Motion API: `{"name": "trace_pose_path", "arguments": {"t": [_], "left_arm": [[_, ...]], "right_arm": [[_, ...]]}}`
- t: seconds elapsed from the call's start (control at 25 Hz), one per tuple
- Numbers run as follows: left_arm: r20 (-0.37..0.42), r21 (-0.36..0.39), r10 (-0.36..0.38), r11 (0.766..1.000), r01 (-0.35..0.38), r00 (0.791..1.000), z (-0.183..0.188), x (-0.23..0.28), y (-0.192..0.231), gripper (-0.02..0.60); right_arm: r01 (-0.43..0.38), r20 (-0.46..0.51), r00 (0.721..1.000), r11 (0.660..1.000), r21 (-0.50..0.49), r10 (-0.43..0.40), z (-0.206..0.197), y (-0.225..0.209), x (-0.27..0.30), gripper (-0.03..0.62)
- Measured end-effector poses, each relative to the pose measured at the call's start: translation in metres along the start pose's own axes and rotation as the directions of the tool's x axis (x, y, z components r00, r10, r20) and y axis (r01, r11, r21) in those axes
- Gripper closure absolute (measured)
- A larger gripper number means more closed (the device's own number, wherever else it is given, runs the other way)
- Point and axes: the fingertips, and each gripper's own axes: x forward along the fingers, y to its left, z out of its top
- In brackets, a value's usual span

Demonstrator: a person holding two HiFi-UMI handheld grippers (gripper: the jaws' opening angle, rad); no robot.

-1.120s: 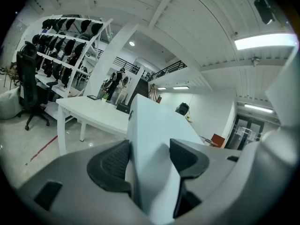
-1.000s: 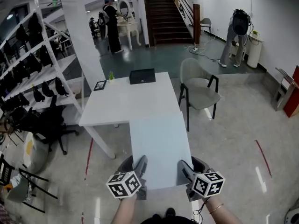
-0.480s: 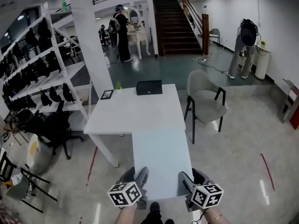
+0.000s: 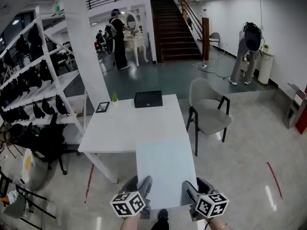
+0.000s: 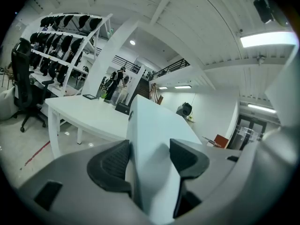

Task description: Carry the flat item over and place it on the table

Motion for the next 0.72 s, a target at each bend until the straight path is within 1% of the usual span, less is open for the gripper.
{"name": "trace_pose_path", "arguments": {"t": [0.24, 0.44, 0.72], "left_arm": [[-0.008, 0.022, -0.026, 0.999, 0.026, 1.0, 0.041, 0.072, 0.02, 0.313], [-0.015, 0.024, -0.056, 0.998, 0.057, 0.998, 0.076, 0.126, 0.039, 0.313], [-0.012, 0.044, -0.087, 0.995, 0.087, 0.996, 0.109, 0.173, 0.059, 0.313]], "right_arm": [[0.026, 0.012, 1.0, 1.0, 0.013, -0.026, 0.035, -0.022, 0.067, 0.375], [0.054, 0.028, 0.998, 0.998, 0.011, -0.054, 0.064, -0.034, 0.12, 0.375], [0.079, 0.05, 0.996, 0.997, 0.015, -0.079, 0.088, -0.042, 0.169, 0.375]]}}
